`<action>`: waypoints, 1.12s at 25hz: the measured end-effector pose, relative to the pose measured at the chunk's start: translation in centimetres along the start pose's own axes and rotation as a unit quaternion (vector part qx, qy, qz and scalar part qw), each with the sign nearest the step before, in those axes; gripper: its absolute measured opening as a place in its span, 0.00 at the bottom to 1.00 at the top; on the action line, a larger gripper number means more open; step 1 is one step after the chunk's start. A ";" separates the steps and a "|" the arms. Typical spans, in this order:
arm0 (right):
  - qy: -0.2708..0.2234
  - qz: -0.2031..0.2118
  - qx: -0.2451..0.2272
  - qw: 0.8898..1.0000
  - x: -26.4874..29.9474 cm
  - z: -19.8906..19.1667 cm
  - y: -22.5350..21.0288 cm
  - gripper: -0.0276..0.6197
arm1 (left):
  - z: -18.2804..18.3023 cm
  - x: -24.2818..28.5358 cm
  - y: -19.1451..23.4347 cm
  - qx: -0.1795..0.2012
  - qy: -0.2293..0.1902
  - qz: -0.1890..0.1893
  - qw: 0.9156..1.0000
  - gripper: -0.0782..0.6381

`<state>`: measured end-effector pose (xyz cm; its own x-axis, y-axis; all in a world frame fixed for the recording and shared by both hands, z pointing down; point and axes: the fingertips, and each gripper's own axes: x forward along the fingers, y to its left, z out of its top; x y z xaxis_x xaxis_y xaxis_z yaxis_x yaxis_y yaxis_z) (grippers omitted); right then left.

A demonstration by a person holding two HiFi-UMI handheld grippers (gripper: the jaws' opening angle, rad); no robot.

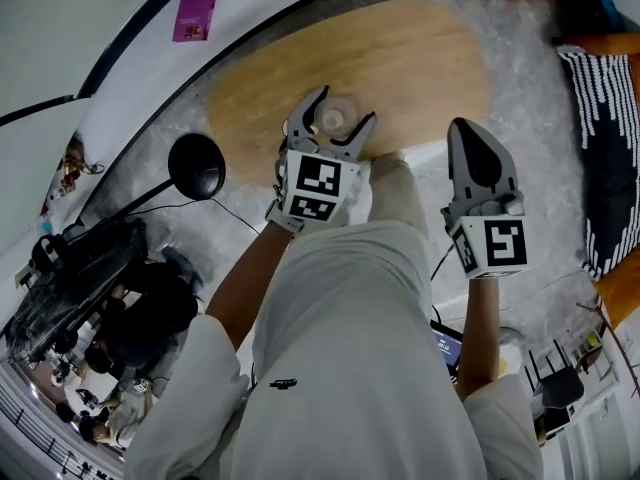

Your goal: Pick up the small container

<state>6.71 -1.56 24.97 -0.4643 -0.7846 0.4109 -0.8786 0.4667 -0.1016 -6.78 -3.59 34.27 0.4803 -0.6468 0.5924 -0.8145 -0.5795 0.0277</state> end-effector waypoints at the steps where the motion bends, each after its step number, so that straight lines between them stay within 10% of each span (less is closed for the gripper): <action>1: -0.002 -0.001 -0.002 1.000 -0.3 0.3 0.0 0.06 | 0.5 -0.5 0.0 -0.001 -0.002 0.001 1.000 0.58; 28: -0.040 -0.052 -0.045 0.997 -3.7 4.6 1.0 0.06 | 7.5 -11.7 2.3 0.011 -0.055 0.018 0.998 0.58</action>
<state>7.00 -0.06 19.15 -0.3825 -0.8590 0.3403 -0.9104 0.4133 0.0201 -11.84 -1.12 21.35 0.4844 -0.7174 0.5006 -0.8255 -0.5643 -0.0100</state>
